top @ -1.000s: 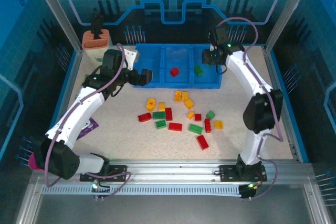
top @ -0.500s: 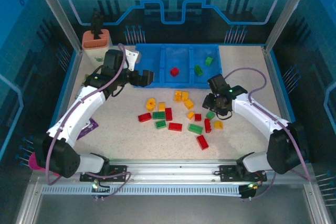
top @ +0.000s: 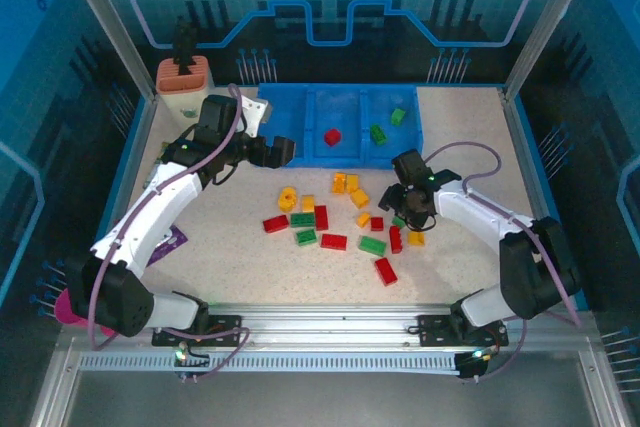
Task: Sort the legos into containers by color
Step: Pick up the lego from the center of the table.
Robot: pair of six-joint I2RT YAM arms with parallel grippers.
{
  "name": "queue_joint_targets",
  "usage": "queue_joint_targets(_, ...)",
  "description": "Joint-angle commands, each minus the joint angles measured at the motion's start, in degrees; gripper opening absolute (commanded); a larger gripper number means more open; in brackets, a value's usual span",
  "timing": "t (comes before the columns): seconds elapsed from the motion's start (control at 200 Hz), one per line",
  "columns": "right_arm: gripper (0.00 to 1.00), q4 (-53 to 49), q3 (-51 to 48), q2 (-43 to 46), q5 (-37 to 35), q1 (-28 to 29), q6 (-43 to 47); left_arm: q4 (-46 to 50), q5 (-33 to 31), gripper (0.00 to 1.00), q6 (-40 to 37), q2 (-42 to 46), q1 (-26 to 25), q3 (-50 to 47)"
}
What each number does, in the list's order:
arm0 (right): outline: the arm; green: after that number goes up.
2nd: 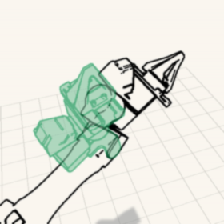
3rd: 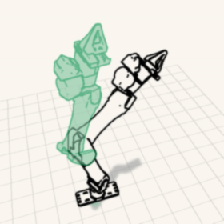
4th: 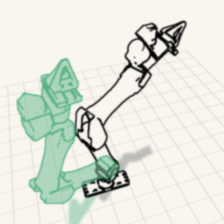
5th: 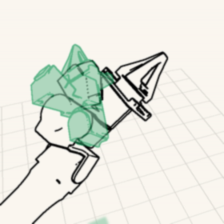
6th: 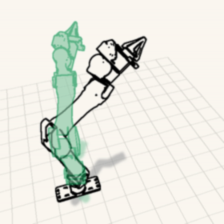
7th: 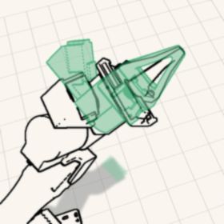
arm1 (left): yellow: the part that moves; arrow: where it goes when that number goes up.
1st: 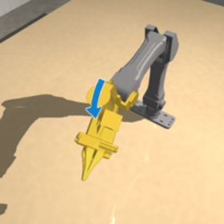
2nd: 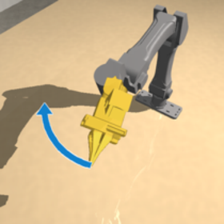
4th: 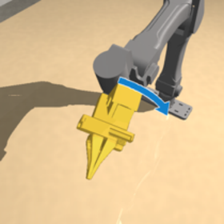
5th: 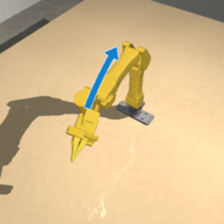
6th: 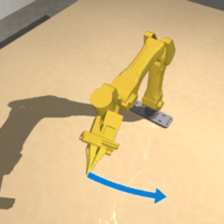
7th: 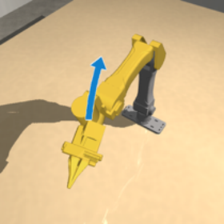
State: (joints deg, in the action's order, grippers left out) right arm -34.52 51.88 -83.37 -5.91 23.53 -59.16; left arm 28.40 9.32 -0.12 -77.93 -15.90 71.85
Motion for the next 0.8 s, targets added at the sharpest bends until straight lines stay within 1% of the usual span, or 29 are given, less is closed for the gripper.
queue_joint_targets(0.0,0.69,-0.4,-0.3,-0.2,0.3,-1.2,-1.1,1.0,1.4,1.0,-1.0,0.1,0.3,1.6)
queue_joint_targets(0.25,0.68,0.3,-1.2,-1.3,1.3,-3.4,-1.1,1.2,0.9,0.99,-1.4,-0.2,0.2,1.7)
queue_joint_targets(0.3,0.68,0.7,-2.7,-1.6,1.5,-3.9,-1.0,1.5,0.6,0.99,-1.6,-0.1,0.2,1.8)
queue_joint_targets(0.55,0.65,0.8,-1.8,-5.7,2.9,-5.6,1.3,2.0,-0.9,0.99,-2.4,0.1,0.2,2.3)
queue_joint_targets(0.685,0.61,2.6,-1.8,-7.5,3.5,-5.9,1.8,2.1,-1.1,0.99,-2.6,-0.1,0.2,2.4)
queue_joint_targets(0.706,0.61,2.5,-0.2,-7.8,3.6,-5.9,1.8,2.1,-1.1,0.99,-2.6,-0.1,0.2,2.4)
queue_joint_targets(0.796,0.57,3.1,0.5,-9.3,4.3,-5.8,2.2,1.9,-1.2,1.0,-2.6,-0.2,0.2,2.2)
